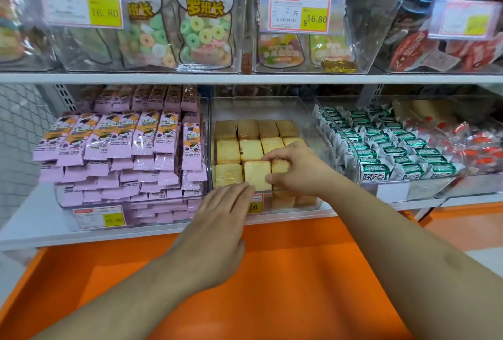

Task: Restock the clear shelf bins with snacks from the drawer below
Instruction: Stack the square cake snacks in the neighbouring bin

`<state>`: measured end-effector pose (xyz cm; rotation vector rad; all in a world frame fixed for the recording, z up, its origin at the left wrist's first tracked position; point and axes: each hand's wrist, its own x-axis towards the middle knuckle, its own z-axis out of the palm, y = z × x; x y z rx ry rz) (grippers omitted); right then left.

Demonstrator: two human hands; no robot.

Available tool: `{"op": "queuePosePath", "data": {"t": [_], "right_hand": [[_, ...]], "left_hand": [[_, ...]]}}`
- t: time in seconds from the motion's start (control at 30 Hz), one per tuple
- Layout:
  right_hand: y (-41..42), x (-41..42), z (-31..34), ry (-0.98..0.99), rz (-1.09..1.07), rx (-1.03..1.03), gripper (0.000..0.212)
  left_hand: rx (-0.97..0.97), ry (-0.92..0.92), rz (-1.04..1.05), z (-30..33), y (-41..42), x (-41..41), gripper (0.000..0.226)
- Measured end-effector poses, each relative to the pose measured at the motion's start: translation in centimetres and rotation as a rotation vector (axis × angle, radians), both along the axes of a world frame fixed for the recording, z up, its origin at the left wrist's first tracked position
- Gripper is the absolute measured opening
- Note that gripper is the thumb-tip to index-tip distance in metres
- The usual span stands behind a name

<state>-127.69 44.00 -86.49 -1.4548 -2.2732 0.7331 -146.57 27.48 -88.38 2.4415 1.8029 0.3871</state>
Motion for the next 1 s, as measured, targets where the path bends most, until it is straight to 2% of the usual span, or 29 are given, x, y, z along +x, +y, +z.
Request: {"op": "queuePosePath", "data": {"t": [0.07, 0.2, 0.4, 0.53, 0.77, 0.9, 1.0], "right_hand": [[-0.3, 0.2, 0.1, -0.046, -0.036, 0.032, 0.048], [-0.9, 0.7, 0.3, -0.013, -0.108, 0.06, 0.056], [-0.6, 0.8, -0.1, -0.075, -0.123, 0.056, 0.044], [-0.8, 0.5, -0.5, -0.074, -0.101, 0.137, 0.046], [-1.0, 0.2, -0.7, -0.092, 0.025, 0.137, 0.031], [-1.6, 0.0, -0.6, -0.214, 0.083, 0.155, 0.038], [-1.7, 0.1, -0.4, -0.225, 0.102, 0.103, 0.038]], "left_hand": [[0.013, 0.005, 0.002, -0.1, 0.0, 0.0, 0.089], [0.033, -0.004, 0.019, -0.5, -0.2, 0.2, 0.088], [0.042, -0.037, 0.016, -0.4, -0.2, 0.1, 0.086], [0.035, -0.042, 0.008, -0.6, 0.0, -0.1, 0.087], [0.047, -0.049, -0.003, -0.6, 0.1, -0.2, 0.084], [0.048, -0.048, -0.006, -0.5, 0.2, -0.2, 0.084], [0.051, -0.038, -0.002, -0.5, 0.3, -0.2, 0.083]]}}
